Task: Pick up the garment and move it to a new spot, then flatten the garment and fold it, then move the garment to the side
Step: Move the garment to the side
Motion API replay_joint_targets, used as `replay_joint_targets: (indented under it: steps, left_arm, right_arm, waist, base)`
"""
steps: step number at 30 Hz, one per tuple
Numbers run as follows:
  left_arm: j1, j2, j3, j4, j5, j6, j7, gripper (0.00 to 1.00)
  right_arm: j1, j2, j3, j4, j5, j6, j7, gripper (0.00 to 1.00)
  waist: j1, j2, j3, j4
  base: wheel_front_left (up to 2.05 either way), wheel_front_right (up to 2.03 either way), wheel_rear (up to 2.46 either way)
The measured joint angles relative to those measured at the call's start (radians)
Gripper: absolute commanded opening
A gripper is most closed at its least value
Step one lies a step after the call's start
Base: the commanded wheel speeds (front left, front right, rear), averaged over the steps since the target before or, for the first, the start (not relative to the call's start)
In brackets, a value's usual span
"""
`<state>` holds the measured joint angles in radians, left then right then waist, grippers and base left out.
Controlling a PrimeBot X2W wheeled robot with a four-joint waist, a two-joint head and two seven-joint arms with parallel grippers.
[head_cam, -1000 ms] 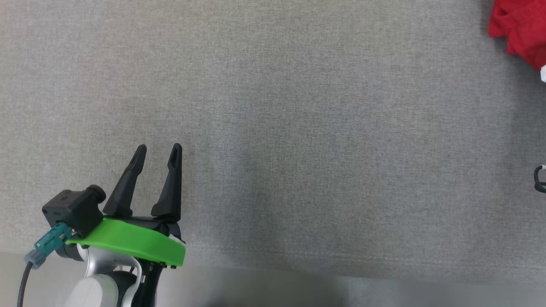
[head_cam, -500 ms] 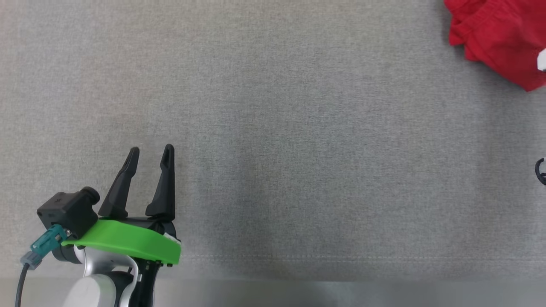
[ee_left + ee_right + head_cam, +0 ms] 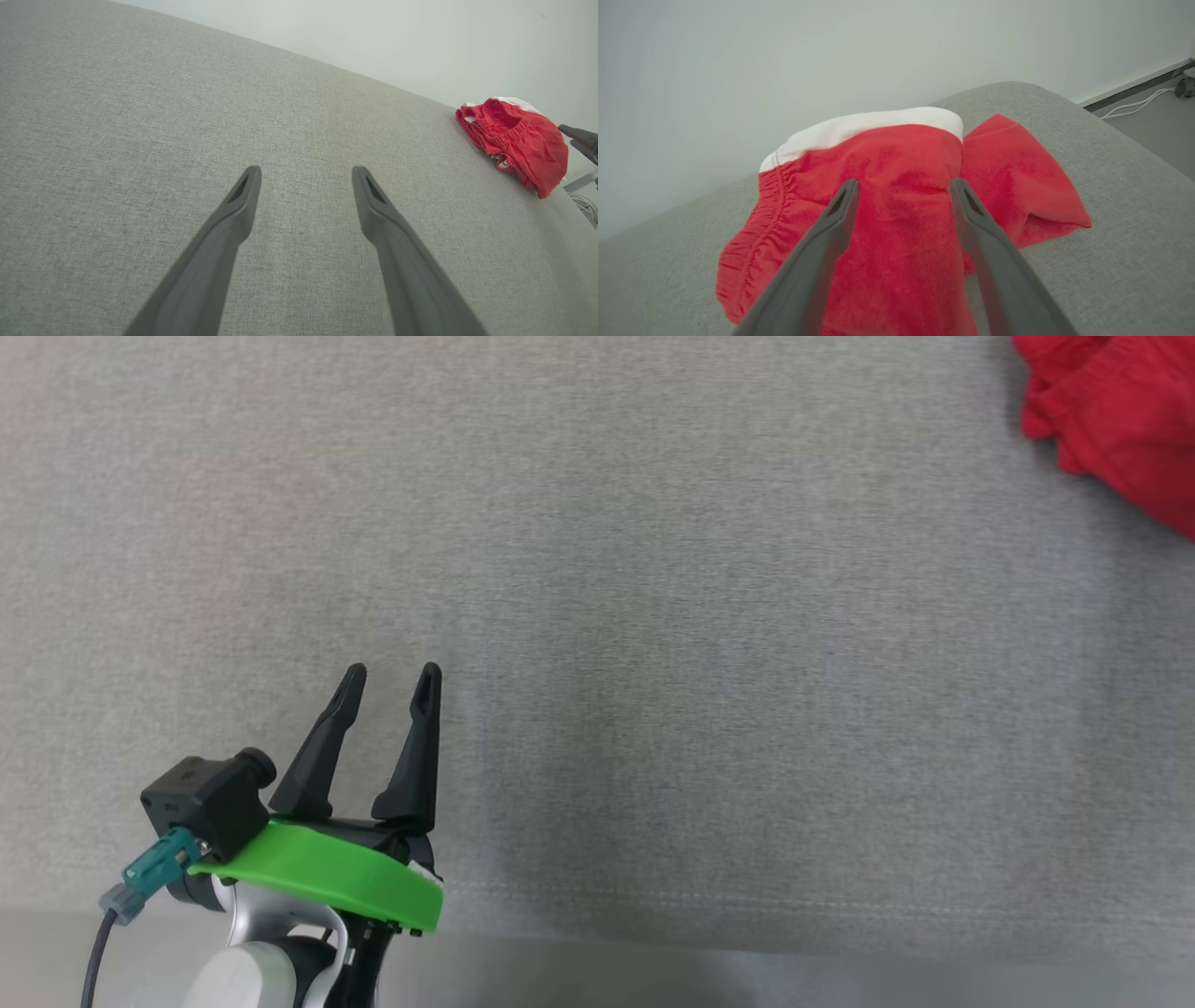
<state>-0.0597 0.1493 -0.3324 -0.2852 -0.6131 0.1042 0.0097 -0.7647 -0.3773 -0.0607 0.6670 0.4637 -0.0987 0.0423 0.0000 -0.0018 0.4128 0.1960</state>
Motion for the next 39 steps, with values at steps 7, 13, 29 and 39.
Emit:
replay_joint_targets:
  steps: [7, 13, 29, 39]
  left_arm:
    - [-0.003, -0.007, -0.009, -0.011, 0.002, 0.000, 0.007, 1.00]
    - [-0.003, -0.008, 0.029, -0.010, 0.002, 0.000, -0.006, 1.00]
    - [-0.002, -0.008, 0.069, 0.033, 0.000, 0.000, -0.037, 1.00]
    - [0.049, 0.034, 0.108, 0.084, 0.028, 0.002, -0.041, 1.00]
  right_arm:
    - [0.006, -0.015, -0.053, 0.071, 0.019, -0.010, 0.005, 1.00]
    - [0.009, 0.016, -0.035, 0.090, 0.021, -0.010, -0.021, 1.00]
    - [0.041, 0.051, 0.070, 0.051, -0.041, 0.058, -0.111, 1.00]
    - [0.149, 0.072, 0.093, -0.021, -0.051, 0.081, -0.181, 1.00]
  waist:
    - [0.0000, 0.0000, 0.018, 0.062]
    - [0.0000, 0.0000, 0.016, 0.097]
    - [0.0000, 0.0000, -0.073, 0.008]
    - [0.0000, 0.0000, -0.175, -0.057]
  base:
    - [0.00, 0.00, 0.00]
    - [0.00, 0.00, 0.00]
    - [0.00, 0.00, 0.00]
    - [0.00, 0.00, 0.00]
